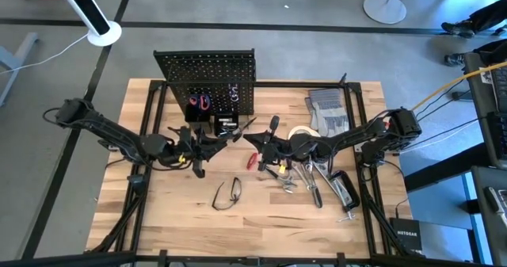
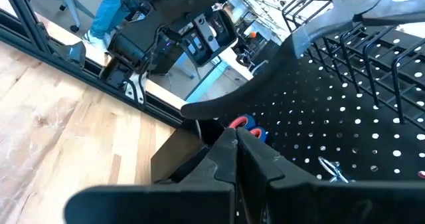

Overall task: Hang tools onto peg board
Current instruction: Put the pliers into the left pegboard organizer bin

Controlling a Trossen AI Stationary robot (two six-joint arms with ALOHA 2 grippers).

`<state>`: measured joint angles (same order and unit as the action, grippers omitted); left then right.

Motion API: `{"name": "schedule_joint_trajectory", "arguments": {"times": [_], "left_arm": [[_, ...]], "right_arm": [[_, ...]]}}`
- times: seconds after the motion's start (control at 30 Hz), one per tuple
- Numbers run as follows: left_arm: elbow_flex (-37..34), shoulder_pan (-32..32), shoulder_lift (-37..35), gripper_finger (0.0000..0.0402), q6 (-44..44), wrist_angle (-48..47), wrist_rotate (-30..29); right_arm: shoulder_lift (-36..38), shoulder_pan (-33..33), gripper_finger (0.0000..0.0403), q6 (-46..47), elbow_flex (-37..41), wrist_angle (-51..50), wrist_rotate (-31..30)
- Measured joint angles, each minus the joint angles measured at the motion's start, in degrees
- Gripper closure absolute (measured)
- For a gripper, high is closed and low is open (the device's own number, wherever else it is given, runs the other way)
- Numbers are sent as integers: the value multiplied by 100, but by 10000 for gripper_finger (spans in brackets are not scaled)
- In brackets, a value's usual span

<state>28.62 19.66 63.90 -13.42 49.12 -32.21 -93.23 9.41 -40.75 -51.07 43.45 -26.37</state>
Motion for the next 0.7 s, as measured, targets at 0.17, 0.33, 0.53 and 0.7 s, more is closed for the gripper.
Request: {"name": "schedule_joint_trajectory", "arguments": {"times": [0.17,0.33,0.53,0.7], "left_arm": [[0,-5,0,381,-103,-41,2],[0,-67,98,381,-154,-49,-21],[2,-172,282,381,-452,0,-15],[2,-186,317,381,-548,14,1]], "right_arm": [[-95,-6,398,-22,2,20,36],[-271,-7,398,-57,2,65,-1],[-326,-26,398,-222,4,216,-309],[-326,-137,398,-338,4,190,-671]]}}
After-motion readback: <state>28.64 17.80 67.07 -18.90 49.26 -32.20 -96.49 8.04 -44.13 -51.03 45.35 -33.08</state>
